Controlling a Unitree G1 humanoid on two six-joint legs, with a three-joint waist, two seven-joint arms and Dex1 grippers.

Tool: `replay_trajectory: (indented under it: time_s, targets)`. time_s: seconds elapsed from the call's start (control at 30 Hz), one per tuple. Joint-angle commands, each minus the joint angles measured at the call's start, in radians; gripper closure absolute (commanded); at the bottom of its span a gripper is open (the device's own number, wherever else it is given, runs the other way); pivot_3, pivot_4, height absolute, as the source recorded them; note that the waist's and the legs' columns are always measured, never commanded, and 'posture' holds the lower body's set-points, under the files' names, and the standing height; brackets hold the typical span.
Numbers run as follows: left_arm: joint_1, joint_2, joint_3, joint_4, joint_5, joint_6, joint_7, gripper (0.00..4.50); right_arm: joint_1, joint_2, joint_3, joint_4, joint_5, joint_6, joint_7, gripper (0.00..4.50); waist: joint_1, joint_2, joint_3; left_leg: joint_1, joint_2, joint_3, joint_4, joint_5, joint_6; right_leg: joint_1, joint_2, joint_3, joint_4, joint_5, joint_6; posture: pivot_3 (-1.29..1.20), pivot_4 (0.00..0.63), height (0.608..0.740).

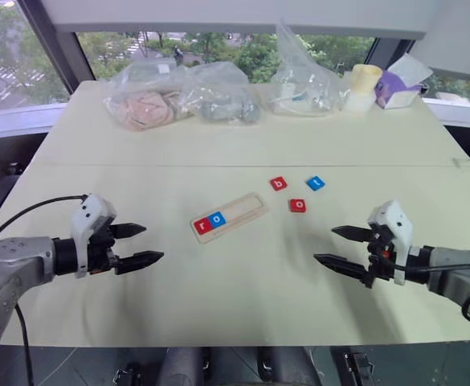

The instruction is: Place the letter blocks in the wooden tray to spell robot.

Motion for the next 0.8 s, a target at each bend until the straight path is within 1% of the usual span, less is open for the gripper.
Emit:
replay_trajectory:
  time_s: [0.03,0.27,0.47,0.6,0.73,0.8]
  targets:
    - [0.021,0.007,0.038,-0.049,-0.050,0.030,-0.006,0.00,-0.030,-0.004,0.003,0.007,-0.003,-0.023,0.001,0.04,-0.001,0.000,0.000,0.000,0.000,0.000,0.000,-0.001,-0.001,0.000,0.000,0.000,0.000,0.000,0.000,0.00,0.150,0.739]
    - [0.017,-0.022,0.062,-0.068,-0.090,0.052,0.046,0.00,-0.044,-0.007,0.030,0.019,-0.011,-0.037,0.006,0.04,0.001,0.000,0.000,0.000,0.000,0.000,0.000,0.001,0.001,0.000,0.000,-0.001,0.000,0.000,0.000,0.00,0.150,0.739]
    - [-0.012,-0.037,0.054,-0.074,-0.063,0.036,0.117,0.00,-0.045,-0.005,0.042,0.030,-0.022,-0.051,0.010,0.04,0.001,0.000,0.000,0.000,0.000,0.000,0.001,0.001,0.001,0.001,0.000,-0.001,0.000,0.000,0.000,0.00,0.150,0.739]
    - [-0.047,-0.017,0.051,-0.049,-0.030,-0.002,0.111,0.00,-0.064,-0.017,0.053,0.052,-0.034,-0.062,0.022,0.04,0.001,0.000,0.000,0.000,0.000,0.000,0.001,0.001,0.001,0.001,0.000,-0.002,0.000,0.000,0.000,0.00,0.150,0.739]
    - [-0.090,0.036,0.008,-0.011,0.011,-0.039,0.049,0.00,-0.088,-0.036,0.031,0.055,-0.020,-0.050,0.035,0.04,0.000,0.000,0.000,0.000,0.000,0.001,0.001,0.001,0.002,0.001,0.001,-0.003,0.000,0.000,0.000,0.00,0.150,0.739]
    - [-0.136,0.042,-0.064,0.015,0.041,-0.072,0.012,0.00,-0.098,-0.037,0.030,0.041,-0.009,-0.040,0.032,0.04,0.001,0.000,0.000,0.000,0.000,0.001,0.001,0.001,0.002,0.001,0.001,-0.003,0.000,0.000,0.000,0.00,0.150,0.739]
